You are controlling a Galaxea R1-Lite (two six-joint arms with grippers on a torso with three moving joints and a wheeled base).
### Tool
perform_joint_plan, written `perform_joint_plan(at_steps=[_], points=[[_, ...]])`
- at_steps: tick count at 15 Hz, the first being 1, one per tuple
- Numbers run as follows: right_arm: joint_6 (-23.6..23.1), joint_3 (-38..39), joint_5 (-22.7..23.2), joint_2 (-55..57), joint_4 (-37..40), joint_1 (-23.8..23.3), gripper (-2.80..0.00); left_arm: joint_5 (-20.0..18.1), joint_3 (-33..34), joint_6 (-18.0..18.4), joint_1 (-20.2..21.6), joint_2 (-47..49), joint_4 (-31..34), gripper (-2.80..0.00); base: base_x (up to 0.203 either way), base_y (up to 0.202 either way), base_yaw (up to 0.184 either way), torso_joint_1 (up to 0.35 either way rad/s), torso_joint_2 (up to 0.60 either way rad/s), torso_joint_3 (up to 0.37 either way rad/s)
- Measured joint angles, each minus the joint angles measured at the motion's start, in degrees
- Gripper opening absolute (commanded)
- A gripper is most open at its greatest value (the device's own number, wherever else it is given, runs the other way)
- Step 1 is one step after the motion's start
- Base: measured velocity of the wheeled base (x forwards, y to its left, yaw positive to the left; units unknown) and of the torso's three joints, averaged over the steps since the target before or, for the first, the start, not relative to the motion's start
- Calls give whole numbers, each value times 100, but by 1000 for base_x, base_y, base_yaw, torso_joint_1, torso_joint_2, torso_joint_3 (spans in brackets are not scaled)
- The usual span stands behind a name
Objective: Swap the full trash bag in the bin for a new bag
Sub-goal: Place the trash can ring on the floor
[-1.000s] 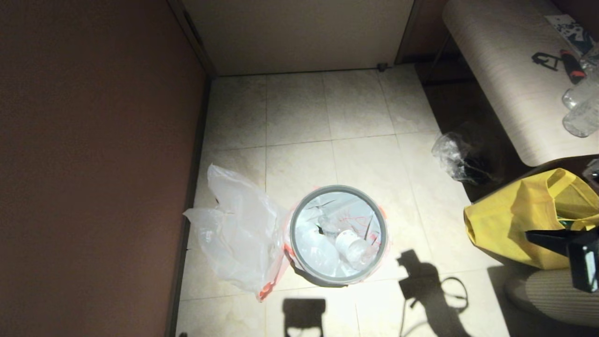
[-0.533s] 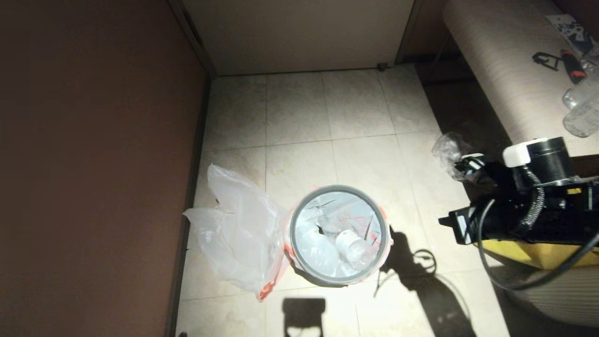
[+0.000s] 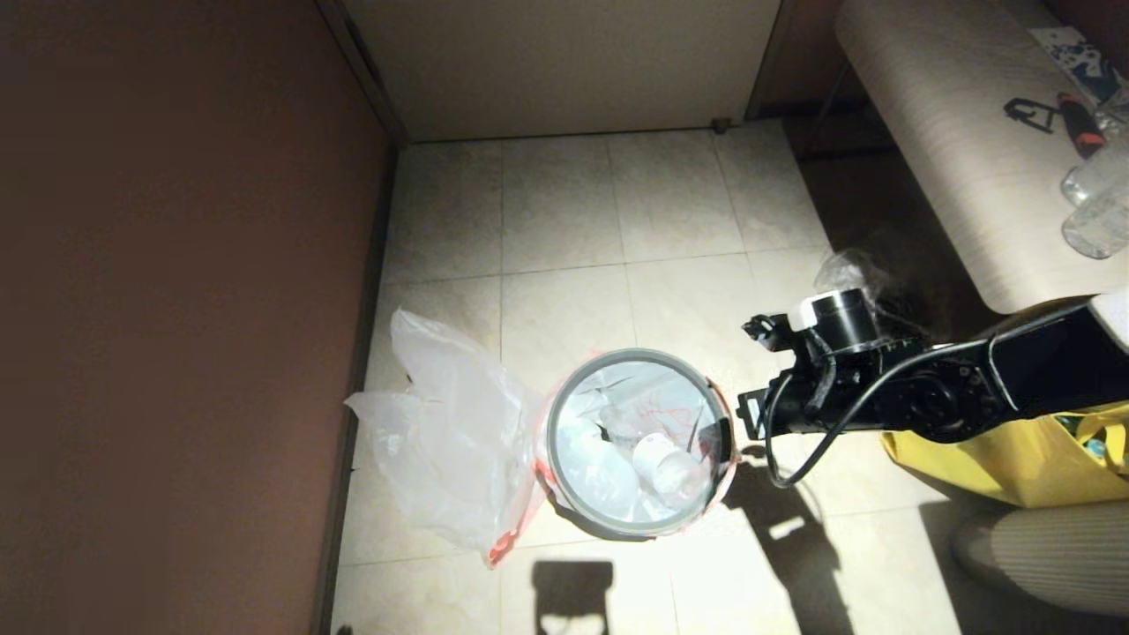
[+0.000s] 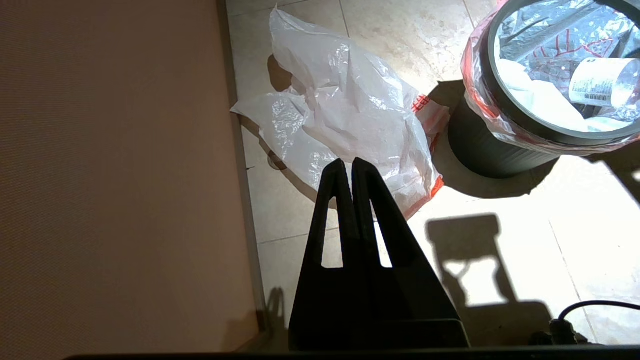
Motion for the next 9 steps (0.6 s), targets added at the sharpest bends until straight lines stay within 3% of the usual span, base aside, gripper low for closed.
perform_joint_plan(at_steps=[7,8,9], points=[[-169,-252,-518,703,-491,128,0,2,0,2,0,0,2,-280,0,0,0,0,0,0],[-171,-271,-525,755,-493,133,-280,0,0,0,0,0,1,-280,0,0,0,0,0,0],[-173,-302,-528,802,-497,138,-280,2,0,2,0,0,2,-280,0,0,0,0,0,0]])
